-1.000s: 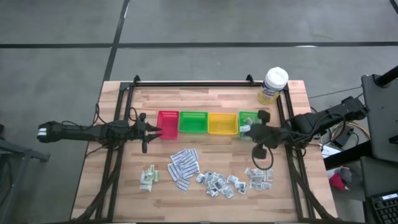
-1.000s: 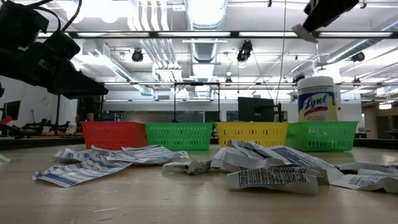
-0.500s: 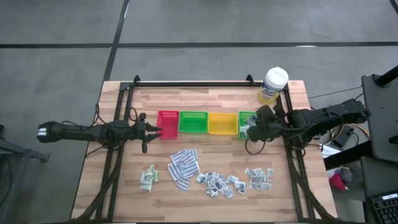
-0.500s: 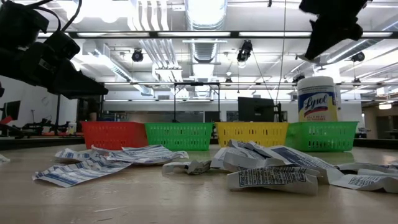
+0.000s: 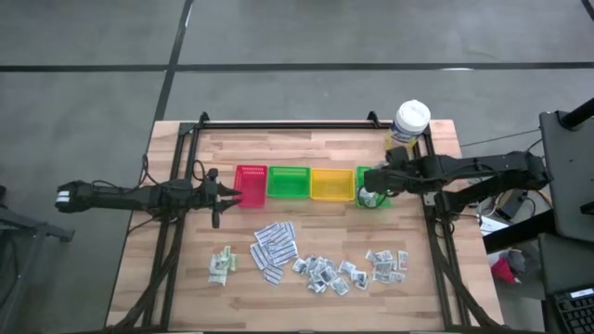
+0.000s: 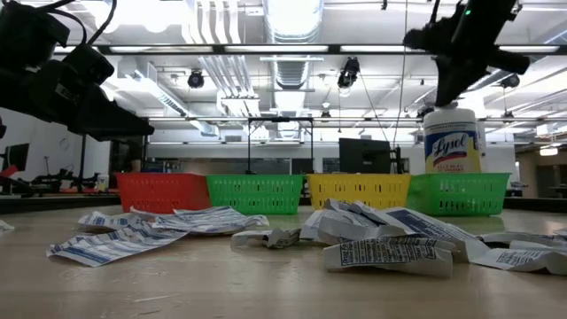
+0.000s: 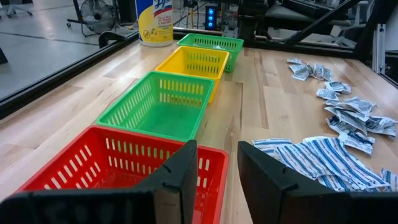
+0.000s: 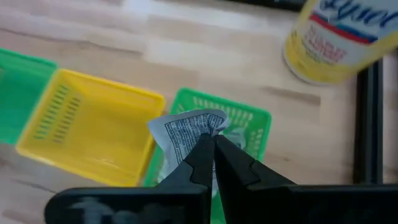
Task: Pick & Place First Aid Supplies
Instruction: Put the blue alcohol pad into the right green bin
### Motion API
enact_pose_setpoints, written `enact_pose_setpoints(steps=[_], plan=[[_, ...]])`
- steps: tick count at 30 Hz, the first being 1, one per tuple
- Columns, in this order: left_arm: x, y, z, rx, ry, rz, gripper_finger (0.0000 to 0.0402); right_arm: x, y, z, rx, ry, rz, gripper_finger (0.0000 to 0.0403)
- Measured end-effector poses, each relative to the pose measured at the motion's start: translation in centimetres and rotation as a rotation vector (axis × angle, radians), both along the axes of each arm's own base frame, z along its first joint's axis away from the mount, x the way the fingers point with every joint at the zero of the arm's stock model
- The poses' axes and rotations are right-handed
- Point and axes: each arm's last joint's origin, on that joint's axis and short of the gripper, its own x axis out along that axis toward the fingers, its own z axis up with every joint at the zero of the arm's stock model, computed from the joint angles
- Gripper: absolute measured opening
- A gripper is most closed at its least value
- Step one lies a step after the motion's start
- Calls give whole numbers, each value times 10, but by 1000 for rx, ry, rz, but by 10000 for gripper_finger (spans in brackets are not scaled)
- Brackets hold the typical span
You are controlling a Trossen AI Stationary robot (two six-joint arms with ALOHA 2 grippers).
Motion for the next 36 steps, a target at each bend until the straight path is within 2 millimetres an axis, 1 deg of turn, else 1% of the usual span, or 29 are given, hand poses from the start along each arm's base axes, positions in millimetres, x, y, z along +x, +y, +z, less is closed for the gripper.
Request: enact_pose_setpoints(steps=[10, 15, 19, 24, 36], plan=[[0, 0, 0, 0, 0, 0, 113, 27, -6, -42, 79, 217, -30, 8], [0, 0, 0, 0, 0, 0, 113, 38, -9, -60, 167, 271, -32, 8], [0, 0, 0, 0, 0, 0, 113, 46, -10, -71, 192, 289, -23, 8], [0, 0, 0, 0, -1, 0, 113, 49, -16, -80, 209, 306, -2, 8], [0, 0, 0, 0, -3, 1, 113, 45, -20, -86, 197, 336, 39, 9]])
